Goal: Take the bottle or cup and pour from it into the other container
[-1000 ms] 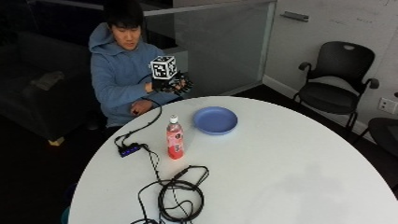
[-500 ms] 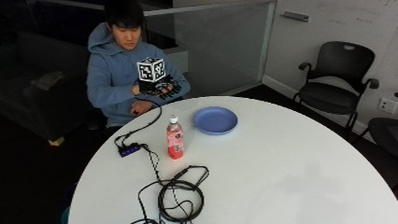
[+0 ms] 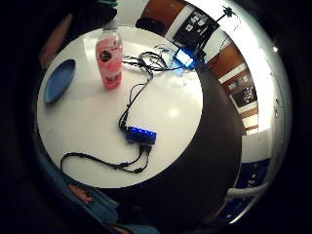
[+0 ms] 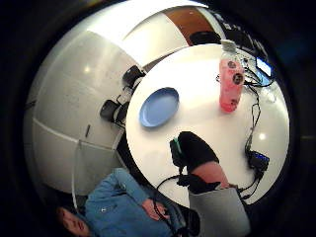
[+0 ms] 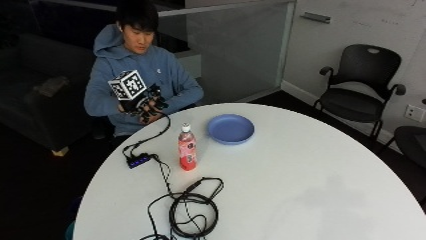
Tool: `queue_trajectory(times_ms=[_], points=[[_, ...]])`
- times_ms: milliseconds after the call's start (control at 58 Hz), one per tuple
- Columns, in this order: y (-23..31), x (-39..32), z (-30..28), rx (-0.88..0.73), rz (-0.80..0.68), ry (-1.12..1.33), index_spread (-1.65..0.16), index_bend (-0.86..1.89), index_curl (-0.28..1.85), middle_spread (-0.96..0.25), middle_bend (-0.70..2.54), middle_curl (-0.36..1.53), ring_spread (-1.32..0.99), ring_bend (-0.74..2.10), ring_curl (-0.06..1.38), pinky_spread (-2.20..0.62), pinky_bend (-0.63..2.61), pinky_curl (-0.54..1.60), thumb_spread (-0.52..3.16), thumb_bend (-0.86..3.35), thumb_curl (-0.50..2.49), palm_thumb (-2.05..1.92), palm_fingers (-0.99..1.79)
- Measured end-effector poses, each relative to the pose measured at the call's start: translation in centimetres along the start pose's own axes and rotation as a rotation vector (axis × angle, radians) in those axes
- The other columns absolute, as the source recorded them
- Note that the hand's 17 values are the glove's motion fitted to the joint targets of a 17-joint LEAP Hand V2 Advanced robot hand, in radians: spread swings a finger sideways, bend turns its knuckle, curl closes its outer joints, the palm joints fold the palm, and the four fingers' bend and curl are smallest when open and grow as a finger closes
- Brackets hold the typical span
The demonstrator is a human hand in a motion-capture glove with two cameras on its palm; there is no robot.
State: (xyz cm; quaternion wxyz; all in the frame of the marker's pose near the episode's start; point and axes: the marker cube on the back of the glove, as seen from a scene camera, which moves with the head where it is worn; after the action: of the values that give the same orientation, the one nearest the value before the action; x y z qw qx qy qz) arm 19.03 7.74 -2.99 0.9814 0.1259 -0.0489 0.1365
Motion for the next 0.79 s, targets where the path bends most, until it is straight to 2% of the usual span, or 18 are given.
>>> queue_trajectory(times_ms=[241, 500, 638, 793], points=[[-0.3, 5.9, 0.9, 0.054, 0.089, -0.236, -0.34, 0.14, 0.26, -0.03, 0.19, 0.28, 0.05, 0.40, 0.27, 0.16, 0.61, 0.26, 0.97, -0.03, 0.35, 0.60, 0.19], [-3.8, 11.0, 3.9, 0.114, 0.143, -0.552, -0.34, 0.14, 0.25, -0.02, 0.19, 0.30, 0.04, 0.42, 0.29, 0.17, 0.62, 0.27, 0.94, -0.05, 0.34, 0.55, 0.18], [-5.8, 12.0, 5.8, 0.158, 0.177, -0.737, -0.34, 0.14, 0.24, -0.02, 0.19, 0.31, 0.03, 0.43, 0.29, 0.17, 0.62, 0.27, 0.92, -0.04, 0.34, 0.51, 0.19], [-7.5, 11.3, 8.5, 0.150, 0.217, -0.808, -0.34, 0.13, 0.24, -0.02, 0.19, 0.31, 0.02, 0.44, 0.29, 0.17, 0.62, 0.28, 0.91, -0.03, 0.34, 0.50, 0.20]])
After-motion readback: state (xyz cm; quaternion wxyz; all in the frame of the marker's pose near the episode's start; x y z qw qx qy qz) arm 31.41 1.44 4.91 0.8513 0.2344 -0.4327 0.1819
